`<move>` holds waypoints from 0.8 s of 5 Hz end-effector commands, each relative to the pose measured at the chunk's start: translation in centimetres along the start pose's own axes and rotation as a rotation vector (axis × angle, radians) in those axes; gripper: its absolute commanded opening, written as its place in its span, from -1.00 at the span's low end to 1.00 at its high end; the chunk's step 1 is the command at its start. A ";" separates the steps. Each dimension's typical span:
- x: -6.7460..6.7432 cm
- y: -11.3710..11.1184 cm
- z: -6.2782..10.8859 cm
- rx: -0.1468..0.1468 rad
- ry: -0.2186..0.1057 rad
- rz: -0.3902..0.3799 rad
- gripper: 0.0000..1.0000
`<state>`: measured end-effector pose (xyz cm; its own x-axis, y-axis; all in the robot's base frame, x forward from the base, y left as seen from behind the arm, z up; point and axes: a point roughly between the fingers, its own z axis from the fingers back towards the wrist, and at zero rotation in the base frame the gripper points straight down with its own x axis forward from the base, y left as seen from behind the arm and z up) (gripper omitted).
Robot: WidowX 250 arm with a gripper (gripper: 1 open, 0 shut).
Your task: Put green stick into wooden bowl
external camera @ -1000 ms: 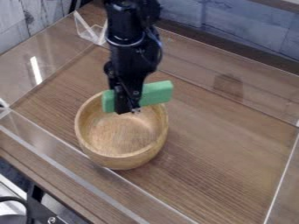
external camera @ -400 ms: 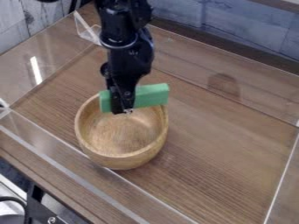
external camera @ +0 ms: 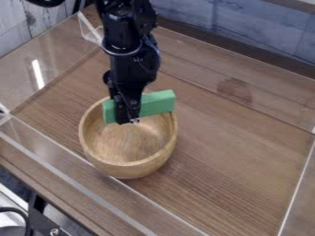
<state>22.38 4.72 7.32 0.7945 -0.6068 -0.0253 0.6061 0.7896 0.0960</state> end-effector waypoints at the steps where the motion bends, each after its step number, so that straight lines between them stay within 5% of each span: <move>1: 1.1 0.0 0.3 0.016 -0.018 -0.015 -1.00; 2: 1.8 -0.4 0.0 0.013 -0.019 -0.031 -1.00; 3: 1.7 -0.6 -0.6 0.006 -0.019 -0.021 1.00; 4: 1.9 -0.8 -0.6 0.000 -0.027 -0.004 1.00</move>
<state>22.90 3.18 6.15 0.7949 -0.6065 -0.0151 0.6055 0.7915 0.0828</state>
